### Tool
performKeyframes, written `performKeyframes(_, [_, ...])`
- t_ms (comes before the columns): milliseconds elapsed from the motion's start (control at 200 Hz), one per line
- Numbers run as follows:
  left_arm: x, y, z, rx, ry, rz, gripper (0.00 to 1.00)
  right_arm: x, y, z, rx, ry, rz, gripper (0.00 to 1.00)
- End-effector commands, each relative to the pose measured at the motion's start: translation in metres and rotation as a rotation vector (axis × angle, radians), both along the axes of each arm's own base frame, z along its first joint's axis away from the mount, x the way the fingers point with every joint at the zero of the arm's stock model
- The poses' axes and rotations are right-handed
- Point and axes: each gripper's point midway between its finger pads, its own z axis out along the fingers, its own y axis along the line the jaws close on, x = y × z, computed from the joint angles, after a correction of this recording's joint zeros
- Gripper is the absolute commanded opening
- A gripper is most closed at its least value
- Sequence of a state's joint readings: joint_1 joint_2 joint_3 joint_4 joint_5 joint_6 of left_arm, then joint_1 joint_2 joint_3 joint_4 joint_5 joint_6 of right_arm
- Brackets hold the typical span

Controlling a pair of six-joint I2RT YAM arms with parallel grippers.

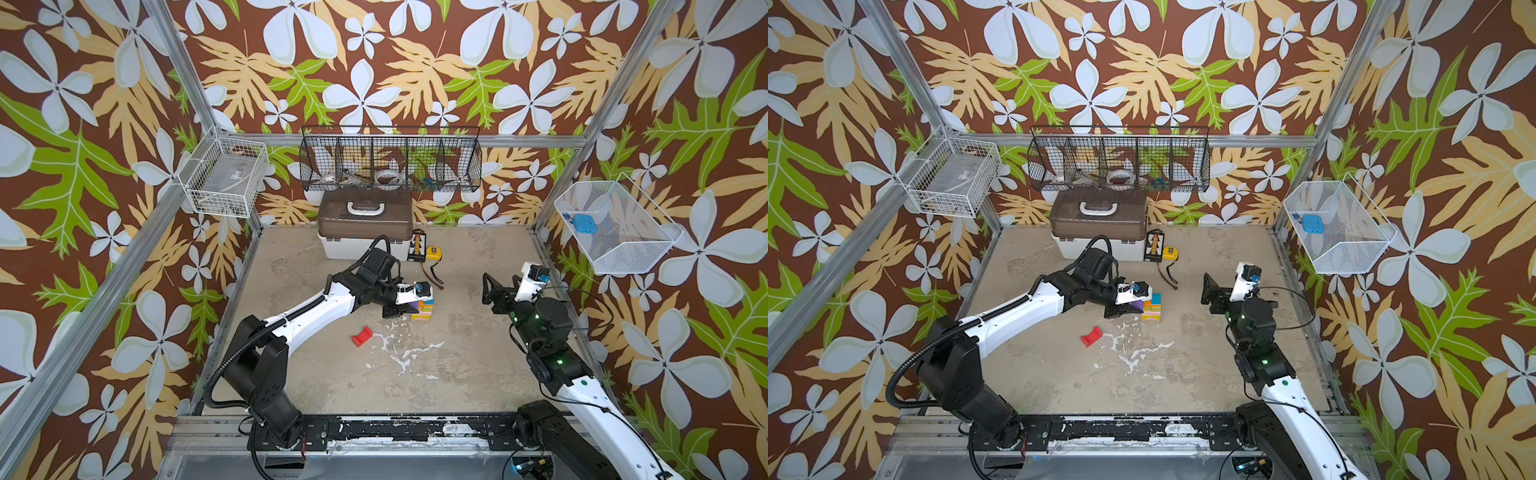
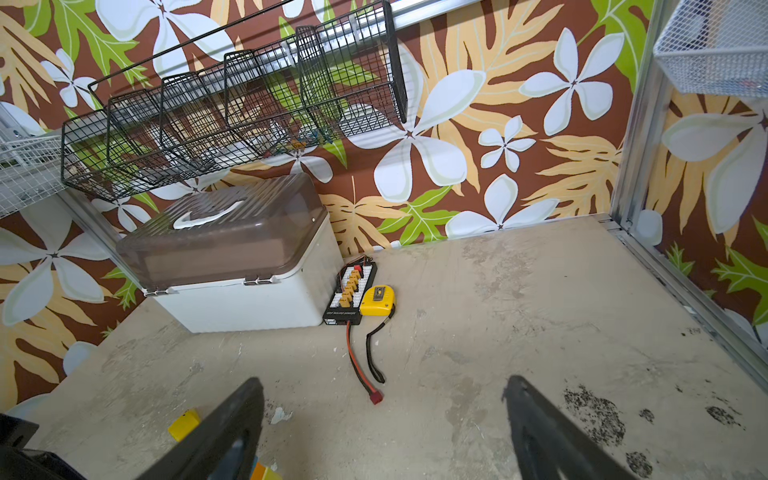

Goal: Build the wood block tower

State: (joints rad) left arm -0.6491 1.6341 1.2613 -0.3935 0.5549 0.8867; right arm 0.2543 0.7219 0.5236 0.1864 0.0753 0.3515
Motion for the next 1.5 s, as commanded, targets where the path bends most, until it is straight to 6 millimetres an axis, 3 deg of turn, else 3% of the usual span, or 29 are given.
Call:
performKeyframes(0, [-0.002,-0.002,0.002,-0.012,0.016,-0.006,0.0,0.0,0.002,0.005,0.008,-0.023,0.011,0.91])
performKeyframes(435, [-0.001,-0.006,-0.003,0.0,0.049,-0.022,0.0,-0.005,0.006,0.009,0.018,-0.019,0.041,0.91])
performKeyframes(621, [0.002,-0.009,-0.008,0.009,0.072,-0.017,0.0,-0.009,-0.002,0.008,0.0,-0.023,0.004,0.91])
performKeyframes(956, [0.022,-0.013,-0.017,0.095,0.063,-0.011,0.0,-0.013,-0.005,0.009,-0.019,-0.033,-0.006,0.92])
performKeyframes(1496, [0.032,-0.02,-0.014,0.118,0.106,0.028,0.0,-0.018,-0.006,0.018,-0.015,-0.059,-0.003,0.93])
